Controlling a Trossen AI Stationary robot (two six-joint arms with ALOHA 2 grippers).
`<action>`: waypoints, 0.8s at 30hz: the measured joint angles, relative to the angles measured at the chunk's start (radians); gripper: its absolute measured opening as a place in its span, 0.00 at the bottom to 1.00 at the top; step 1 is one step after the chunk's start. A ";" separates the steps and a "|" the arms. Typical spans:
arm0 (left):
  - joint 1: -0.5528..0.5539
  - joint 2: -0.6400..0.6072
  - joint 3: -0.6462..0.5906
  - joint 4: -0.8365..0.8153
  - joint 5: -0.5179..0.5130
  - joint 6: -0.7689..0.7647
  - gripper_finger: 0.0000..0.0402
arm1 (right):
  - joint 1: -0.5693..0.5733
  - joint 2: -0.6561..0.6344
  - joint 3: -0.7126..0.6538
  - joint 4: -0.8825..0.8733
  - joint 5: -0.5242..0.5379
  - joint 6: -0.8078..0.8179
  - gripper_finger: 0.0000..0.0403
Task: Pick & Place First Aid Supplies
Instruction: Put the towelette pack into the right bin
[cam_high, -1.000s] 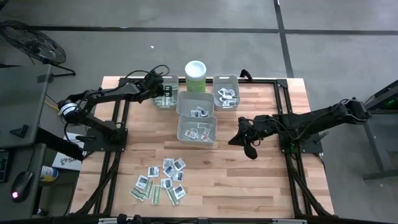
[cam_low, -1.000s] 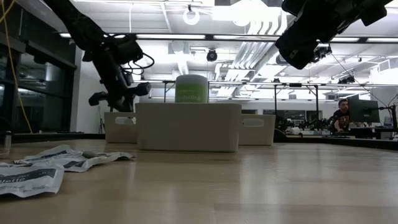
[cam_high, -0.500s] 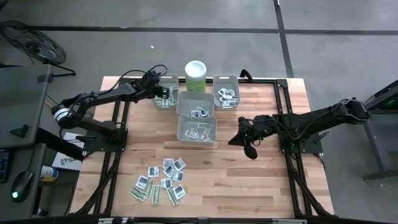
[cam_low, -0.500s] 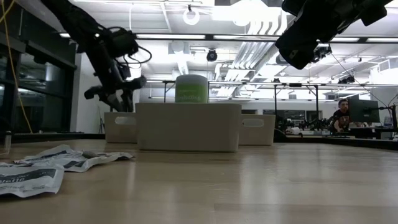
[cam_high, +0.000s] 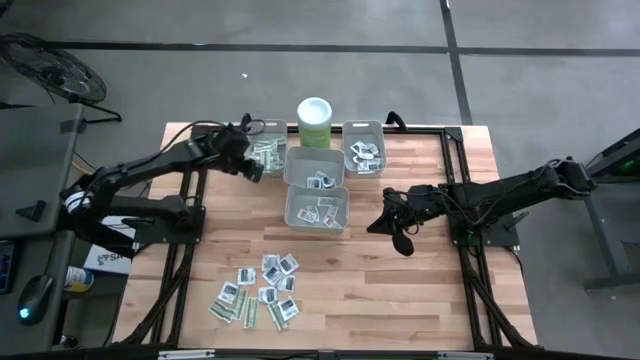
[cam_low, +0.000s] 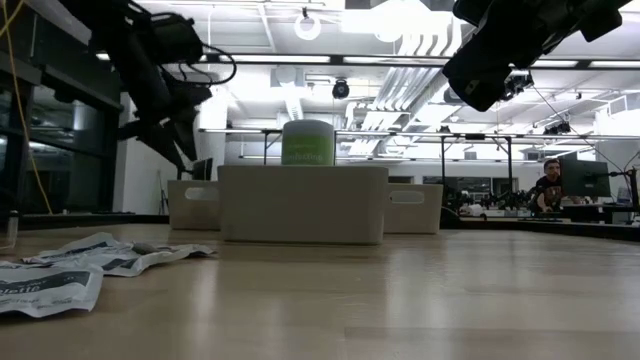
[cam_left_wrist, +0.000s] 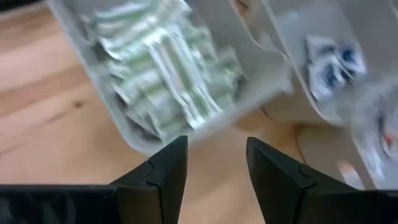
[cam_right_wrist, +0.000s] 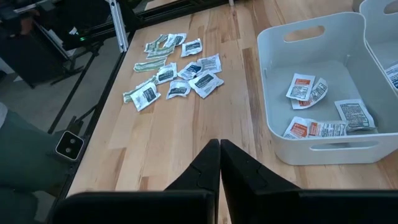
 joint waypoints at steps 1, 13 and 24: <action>-0.020 -0.012 0.000 -0.018 0.002 -0.002 0.41 | 0.000 0.000 0.000 0.000 0.000 0.000 0.01; -0.382 -0.085 0.000 -0.247 -0.020 -0.229 0.41 | 0.000 0.000 0.000 0.000 0.000 0.000 0.02; -0.800 -0.080 -0.002 -0.312 -0.019 -0.412 0.41 | 0.000 0.000 0.000 0.000 0.000 0.000 0.02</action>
